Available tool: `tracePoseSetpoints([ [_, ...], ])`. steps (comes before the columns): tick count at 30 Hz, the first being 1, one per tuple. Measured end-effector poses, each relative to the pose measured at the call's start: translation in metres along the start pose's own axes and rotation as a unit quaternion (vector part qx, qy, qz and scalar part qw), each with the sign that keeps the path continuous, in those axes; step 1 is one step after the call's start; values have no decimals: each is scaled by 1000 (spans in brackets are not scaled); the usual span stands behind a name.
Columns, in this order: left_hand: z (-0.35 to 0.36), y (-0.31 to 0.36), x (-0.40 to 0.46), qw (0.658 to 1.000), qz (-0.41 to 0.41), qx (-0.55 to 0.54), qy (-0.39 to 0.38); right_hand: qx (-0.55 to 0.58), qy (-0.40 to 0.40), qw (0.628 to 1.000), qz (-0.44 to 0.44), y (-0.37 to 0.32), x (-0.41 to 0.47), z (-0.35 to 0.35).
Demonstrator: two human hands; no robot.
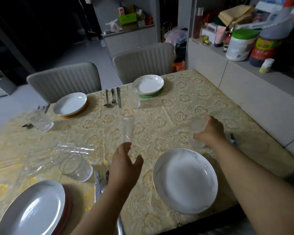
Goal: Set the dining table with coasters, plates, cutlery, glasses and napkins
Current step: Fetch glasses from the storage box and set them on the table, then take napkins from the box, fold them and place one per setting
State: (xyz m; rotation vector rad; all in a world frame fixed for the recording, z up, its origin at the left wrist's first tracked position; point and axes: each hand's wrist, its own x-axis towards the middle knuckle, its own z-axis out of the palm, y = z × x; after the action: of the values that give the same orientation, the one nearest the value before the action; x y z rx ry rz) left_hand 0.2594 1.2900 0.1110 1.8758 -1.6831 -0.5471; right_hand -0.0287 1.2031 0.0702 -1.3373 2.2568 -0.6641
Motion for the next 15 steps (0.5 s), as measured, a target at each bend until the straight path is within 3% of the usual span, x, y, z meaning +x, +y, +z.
tracePoseSetpoints([
  [3,-11,-5,-10,1000,-4,-17,16,-43,-5,998,-50,-41,-15,-9],
  [9,-62,-20,-36,996,-39,-58,55,88,-50,981,-165,-137,-100,-10],
  [15,-136,-53,-80,988,-68,-80,116,165,-154,942,-250,-204,-223,21],
])
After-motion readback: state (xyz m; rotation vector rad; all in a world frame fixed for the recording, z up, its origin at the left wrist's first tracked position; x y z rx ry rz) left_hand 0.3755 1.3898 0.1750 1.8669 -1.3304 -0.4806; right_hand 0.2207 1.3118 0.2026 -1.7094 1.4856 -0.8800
